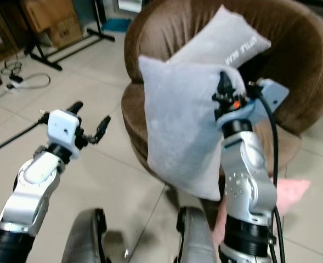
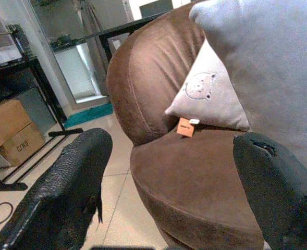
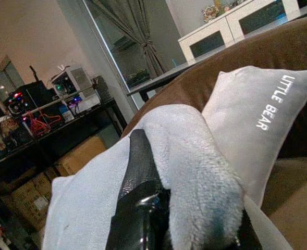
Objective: Move the pillow to the sofa from floor
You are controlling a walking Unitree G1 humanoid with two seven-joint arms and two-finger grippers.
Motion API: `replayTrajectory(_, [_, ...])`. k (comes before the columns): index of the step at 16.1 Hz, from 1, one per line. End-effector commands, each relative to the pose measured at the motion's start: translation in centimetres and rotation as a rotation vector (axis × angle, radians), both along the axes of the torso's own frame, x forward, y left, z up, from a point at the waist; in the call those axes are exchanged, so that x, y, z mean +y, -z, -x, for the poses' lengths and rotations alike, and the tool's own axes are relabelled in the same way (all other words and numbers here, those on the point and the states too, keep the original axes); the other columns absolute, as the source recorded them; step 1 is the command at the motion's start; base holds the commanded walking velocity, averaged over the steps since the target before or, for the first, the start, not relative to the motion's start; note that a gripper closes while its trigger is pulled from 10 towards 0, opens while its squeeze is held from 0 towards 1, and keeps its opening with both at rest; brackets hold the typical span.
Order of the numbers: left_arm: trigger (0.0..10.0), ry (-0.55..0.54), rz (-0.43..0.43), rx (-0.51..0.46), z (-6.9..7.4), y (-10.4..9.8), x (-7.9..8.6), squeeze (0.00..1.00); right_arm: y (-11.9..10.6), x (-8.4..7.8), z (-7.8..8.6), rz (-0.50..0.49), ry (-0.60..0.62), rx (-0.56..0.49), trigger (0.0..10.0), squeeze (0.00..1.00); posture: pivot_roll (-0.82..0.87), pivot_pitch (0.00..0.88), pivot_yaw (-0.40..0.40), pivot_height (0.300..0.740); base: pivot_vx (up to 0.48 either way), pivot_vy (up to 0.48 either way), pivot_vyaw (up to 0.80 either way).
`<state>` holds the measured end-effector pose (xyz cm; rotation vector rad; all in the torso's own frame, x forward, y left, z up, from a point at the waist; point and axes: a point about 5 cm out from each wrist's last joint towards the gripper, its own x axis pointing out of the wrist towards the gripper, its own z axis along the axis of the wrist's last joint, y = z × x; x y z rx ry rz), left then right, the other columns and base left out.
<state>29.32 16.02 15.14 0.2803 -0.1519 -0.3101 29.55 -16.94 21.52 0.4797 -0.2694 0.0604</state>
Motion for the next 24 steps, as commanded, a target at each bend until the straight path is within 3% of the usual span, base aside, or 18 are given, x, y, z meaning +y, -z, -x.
replayTrajectory(1, [10.0, -0.023, -0.009, 0.003, -0.1, 0.1, 0.3, 0.19, -0.9, 0.2, 0.1, -0.012, 0.007, -0.034, 10.0, 0.00, -0.03, 0.000, 0.009, 0.619, 0.000, 0.000, 0.00])
replayTrajectory(9, [10.0, -0.053, -0.048, 0.029, 0.0, 0.6, 0.9, 0.18, 0.7, 1.3, 0.3, 0.016, 0.028, 0.035, 10.0, 0.00, -0.03, 0.000, 0.016, 0.693, 0.000, 0.000, 0.00])
replayTrajectory(14, [10.0, -0.050, -0.044, 0.027, -0.1, 0.7, 0.6, 0.18, -0.1, 0.5, 0.2, 0.021, 0.058, 0.008, 10.0, 0.00, -0.03, 0.000, 0.014, 0.740, 0.000, 0.000, 0.00])
replayTrajectory(21, [10.0, -0.044, -0.039, 0.038, 0.0, 0.9, 0.4, 0.20, 2.1, -0.7, 0.5, 0.034, 0.121, 0.088, 10.0, 0.00, -0.04, 0.000, 0.018, 0.740, 0.000, 0.000, 0.00])
replayTrajectory(22, [10.0, -0.044, -0.016, 0.079, 0.0, 1.2, 0.4, 0.27, 2.4, -0.8, 0.6, 0.036, 0.125, 0.099, 10.0, 0.00, -0.04, 0.000, 0.019, 0.740, 0.000, 0.000, 0.00])
replayTrajectory(23, [10.0, -0.043, -0.012, 0.085, 0.0, 1.3, 0.3, 0.63, 2.6, -0.9, 0.6, 0.037, 0.127, 0.103, 10.0, 0.00, -0.04, 0.000, 0.021, 0.740, 0.000, 0.000, 0.00])
replayTrajectory(24, [10.0, -0.040, -0.017, 0.079, 0.0, 1.2, 0.3, 0.64, 2.9, -1.0, 0.7, 0.040, 0.131, 0.111, 10.0, 0.00, -0.04, 0.000, 0.022, 0.740, 0.000, 0.000, 0.00])
